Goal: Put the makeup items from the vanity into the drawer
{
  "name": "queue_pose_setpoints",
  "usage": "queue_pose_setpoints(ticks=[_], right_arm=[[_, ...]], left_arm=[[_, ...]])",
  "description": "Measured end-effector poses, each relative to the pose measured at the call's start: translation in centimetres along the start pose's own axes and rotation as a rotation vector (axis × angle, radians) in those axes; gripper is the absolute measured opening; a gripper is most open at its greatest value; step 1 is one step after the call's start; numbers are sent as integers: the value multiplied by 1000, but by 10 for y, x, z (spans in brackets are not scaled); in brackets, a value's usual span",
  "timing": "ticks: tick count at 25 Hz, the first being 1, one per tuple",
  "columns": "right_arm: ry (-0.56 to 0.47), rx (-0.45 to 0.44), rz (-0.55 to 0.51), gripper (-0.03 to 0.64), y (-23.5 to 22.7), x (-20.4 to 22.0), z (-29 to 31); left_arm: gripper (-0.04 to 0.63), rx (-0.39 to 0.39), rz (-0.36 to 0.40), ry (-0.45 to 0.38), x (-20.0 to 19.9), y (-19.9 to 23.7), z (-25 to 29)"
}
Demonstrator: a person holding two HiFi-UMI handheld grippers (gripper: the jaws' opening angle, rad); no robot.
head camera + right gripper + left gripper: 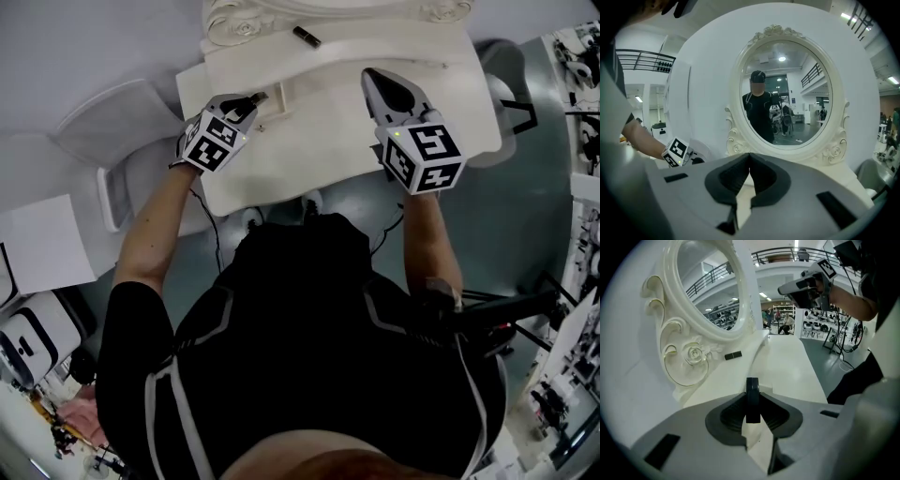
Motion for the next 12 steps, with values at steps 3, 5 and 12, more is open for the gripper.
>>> queue_pose_setpoints(ticks=[3, 5, 12], right_arm=[[16, -10, 8, 6, -3, 8, 5], [24, -9, 14, 6, -5, 12, 6], [55, 13, 27, 6, -18, 26, 4]], left_arm=[[92, 13, 44, 41, 2, -1, 16], [91, 29, 76, 69, 4, -3, 25], [92, 72, 136, 165, 13, -4, 55]])
Point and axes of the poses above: the fingertips, and each gripper's own axes: z forward along the fingers, y to its left, x out of its underside, the point moved 5 cm from there along -z, backward along the fingers, and after that the axes turned 6 degrees about -z, right-handed, at the moved point
